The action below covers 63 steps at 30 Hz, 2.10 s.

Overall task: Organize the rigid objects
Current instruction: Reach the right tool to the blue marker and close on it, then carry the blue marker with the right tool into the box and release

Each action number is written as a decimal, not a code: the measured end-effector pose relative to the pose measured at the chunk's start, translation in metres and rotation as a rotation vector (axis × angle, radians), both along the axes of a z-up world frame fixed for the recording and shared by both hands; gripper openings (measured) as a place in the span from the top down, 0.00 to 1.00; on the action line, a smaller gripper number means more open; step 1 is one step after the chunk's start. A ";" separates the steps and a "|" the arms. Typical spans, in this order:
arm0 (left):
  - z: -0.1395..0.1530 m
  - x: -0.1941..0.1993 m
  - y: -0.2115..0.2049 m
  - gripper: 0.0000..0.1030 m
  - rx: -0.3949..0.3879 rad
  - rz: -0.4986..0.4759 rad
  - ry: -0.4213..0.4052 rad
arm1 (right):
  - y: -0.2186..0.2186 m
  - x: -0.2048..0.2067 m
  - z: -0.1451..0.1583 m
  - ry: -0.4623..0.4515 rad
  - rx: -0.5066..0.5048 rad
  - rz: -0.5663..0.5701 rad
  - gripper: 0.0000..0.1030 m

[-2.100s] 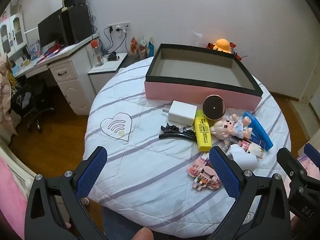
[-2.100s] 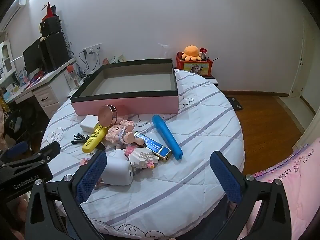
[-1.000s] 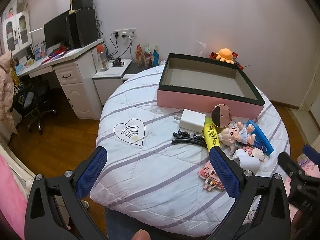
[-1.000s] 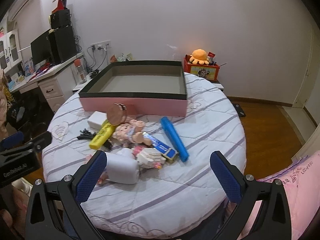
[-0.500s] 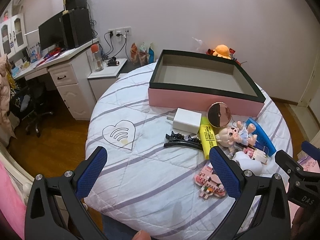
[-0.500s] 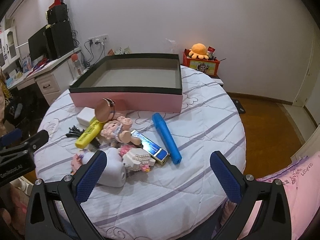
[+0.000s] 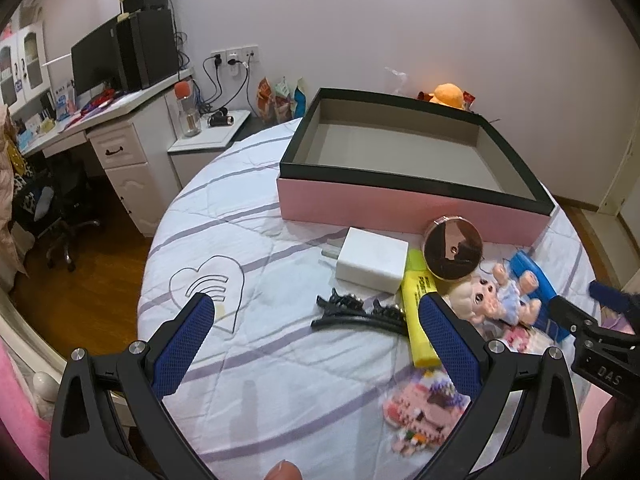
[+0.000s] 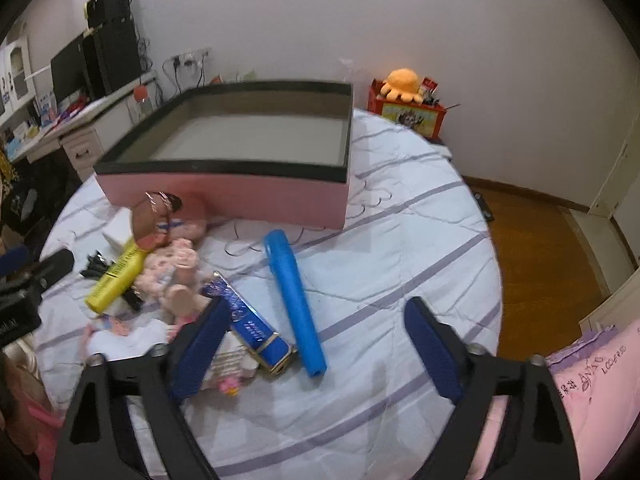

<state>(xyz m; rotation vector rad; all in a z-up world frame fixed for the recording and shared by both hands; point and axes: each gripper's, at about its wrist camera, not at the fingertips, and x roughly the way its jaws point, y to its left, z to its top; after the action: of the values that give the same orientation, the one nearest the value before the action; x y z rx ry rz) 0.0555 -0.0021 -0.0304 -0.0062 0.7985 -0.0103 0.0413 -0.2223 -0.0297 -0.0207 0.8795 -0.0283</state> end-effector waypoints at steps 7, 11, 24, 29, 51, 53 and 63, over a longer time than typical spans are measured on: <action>-0.007 0.016 -0.001 0.00 0.013 0.016 0.006 | -0.003 0.020 -0.017 0.058 0.033 0.050 0.38; -0.009 0.020 -0.002 0.00 0.016 0.017 0.011 | -0.003 0.029 -0.019 0.071 0.046 0.073 0.51; -0.011 0.020 -0.006 0.00 0.012 0.007 0.015 | 0.000 0.030 -0.030 0.096 0.024 0.086 0.71; -0.010 0.017 -0.005 0.00 0.008 0.007 0.014 | 0.002 0.029 -0.028 0.096 0.025 0.083 0.72; -0.009 0.010 -0.005 0.00 0.005 0.004 0.013 | 0.007 0.018 -0.014 0.078 0.034 0.087 0.86; -0.007 0.008 -0.005 0.00 0.001 0.005 0.007 | 0.008 0.015 -0.007 0.064 0.032 0.088 0.86; 0.013 0.007 0.001 0.00 -0.027 0.006 0.003 | 0.019 0.006 0.026 0.008 0.057 0.109 0.86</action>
<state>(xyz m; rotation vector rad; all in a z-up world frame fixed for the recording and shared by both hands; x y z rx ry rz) 0.0628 -0.0011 -0.0177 -0.0336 0.8012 -0.0155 0.0468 -0.2035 -0.0040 -0.0150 0.8860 0.0986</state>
